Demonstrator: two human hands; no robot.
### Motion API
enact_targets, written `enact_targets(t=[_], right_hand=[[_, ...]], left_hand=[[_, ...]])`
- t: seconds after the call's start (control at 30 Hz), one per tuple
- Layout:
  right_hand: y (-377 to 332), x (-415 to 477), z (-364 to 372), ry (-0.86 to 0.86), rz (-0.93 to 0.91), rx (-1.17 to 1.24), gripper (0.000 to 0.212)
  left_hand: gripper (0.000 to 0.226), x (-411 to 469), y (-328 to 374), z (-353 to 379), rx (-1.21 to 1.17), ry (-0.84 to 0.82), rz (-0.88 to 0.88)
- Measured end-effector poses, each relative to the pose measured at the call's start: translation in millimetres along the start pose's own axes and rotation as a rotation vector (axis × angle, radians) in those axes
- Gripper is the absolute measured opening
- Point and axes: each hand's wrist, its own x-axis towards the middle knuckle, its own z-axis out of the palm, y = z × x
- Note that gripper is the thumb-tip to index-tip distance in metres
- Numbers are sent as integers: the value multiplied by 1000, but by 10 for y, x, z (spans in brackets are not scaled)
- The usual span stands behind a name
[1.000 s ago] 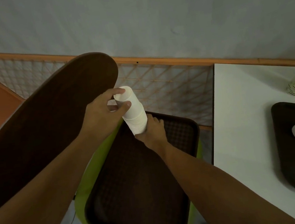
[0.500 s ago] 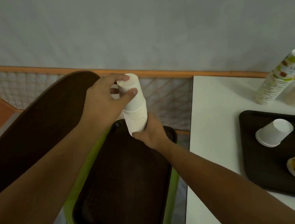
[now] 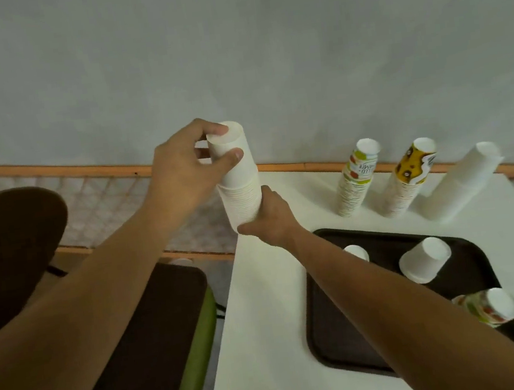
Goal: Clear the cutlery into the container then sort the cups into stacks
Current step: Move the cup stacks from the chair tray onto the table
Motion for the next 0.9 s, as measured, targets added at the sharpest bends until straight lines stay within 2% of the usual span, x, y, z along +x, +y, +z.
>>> enact_targets(t=[0.23, 0.53, 0.9], right_hand=[[684, 296, -677, -2, 106, -43, 87], [1241, 688, -721, -26, 225, -101, 89], [1562, 918, -525, -31, 299, -116, 89]], left_hand=[[45, 327, 214, 956, -6, -112, -22], [73, 693, -44, 1786, 30, -187, -54], [66, 767, -433, 2156, 104, -217, -48]])
